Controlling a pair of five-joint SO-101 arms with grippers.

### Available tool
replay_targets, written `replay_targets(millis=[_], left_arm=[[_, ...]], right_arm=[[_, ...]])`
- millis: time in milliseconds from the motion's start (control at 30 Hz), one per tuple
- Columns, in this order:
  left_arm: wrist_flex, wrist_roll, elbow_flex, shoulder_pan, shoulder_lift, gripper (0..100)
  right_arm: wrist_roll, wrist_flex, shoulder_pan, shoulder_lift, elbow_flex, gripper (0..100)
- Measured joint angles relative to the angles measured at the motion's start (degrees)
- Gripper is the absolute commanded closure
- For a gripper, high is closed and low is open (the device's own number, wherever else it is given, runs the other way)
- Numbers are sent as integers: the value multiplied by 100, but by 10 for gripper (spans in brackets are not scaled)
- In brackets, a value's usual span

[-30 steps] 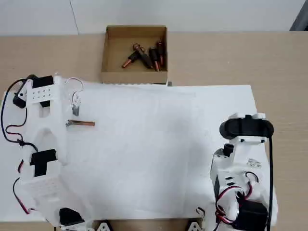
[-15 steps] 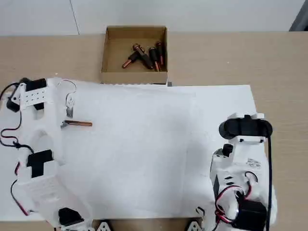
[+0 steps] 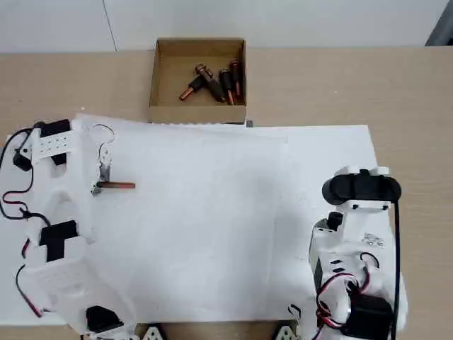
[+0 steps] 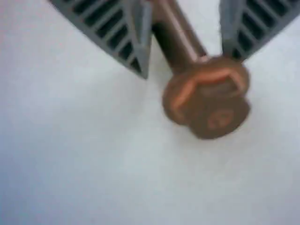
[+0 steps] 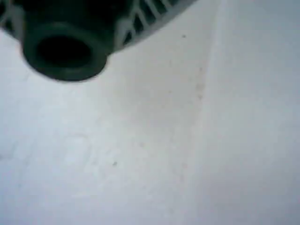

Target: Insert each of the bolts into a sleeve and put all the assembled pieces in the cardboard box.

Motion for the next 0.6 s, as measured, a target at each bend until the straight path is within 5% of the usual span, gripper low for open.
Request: replay_targets(millis=[600], left_arm=[[-440, 0, 123, 18, -18, 993]], right_arm=[[0, 0, 0, 0, 0, 995]])
